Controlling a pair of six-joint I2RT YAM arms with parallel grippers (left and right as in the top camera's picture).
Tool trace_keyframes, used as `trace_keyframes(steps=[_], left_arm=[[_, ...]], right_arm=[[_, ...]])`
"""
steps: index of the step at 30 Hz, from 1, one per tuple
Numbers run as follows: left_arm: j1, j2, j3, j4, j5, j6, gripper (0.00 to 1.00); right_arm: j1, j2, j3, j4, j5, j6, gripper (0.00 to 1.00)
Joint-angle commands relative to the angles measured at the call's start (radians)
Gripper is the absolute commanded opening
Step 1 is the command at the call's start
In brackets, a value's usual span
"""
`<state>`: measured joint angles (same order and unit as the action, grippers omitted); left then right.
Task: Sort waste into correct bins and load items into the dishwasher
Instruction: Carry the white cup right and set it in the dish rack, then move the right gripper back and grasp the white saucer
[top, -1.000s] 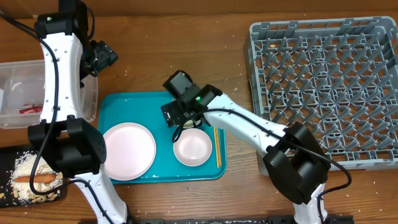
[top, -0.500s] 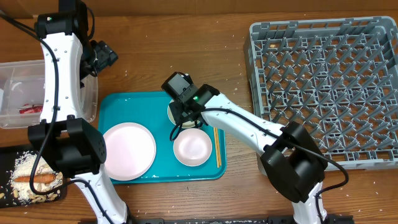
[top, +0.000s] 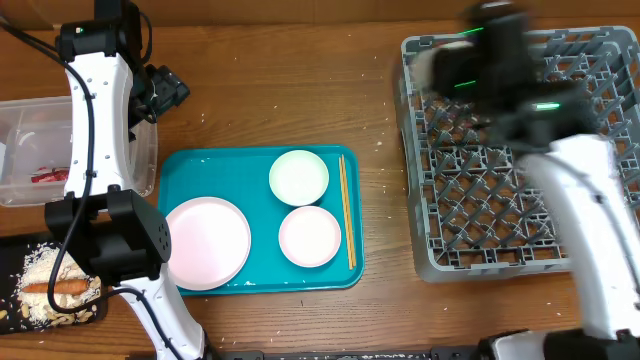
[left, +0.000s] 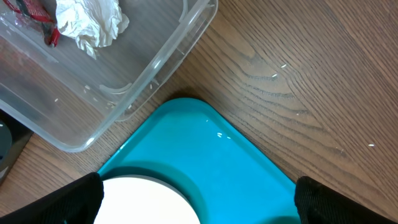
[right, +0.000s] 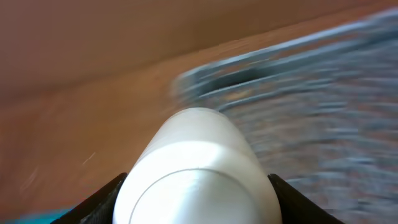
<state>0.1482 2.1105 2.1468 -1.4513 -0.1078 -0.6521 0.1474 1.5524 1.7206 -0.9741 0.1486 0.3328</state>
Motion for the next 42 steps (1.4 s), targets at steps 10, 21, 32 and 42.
trace_keyframes(steps=[10,21,32,42], left_arm=[[-0.003,-0.005,0.008,-0.002,-0.003,-0.006,1.0],[-0.003,-0.005,0.008,-0.003,-0.003,-0.006,1.0],[-0.003,-0.005,0.008,-0.003,-0.003,-0.006,1.0],[-0.003,-0.005,0.008,-0.003,-0.003,-0.006,1.0]], right_arm=[[-0.549,0.261,-0.018,-0.043,0.008,-0.072,0.54],[-0.557,0.304,0.035,-0.158,-0.094,-0.072,0.86],[-0.211,0.196,0.137,-0.268,-0.556,-0.162,0.84],[0.478,0.423,0.116,-0.033,-0.296,-0.127,0.8]])
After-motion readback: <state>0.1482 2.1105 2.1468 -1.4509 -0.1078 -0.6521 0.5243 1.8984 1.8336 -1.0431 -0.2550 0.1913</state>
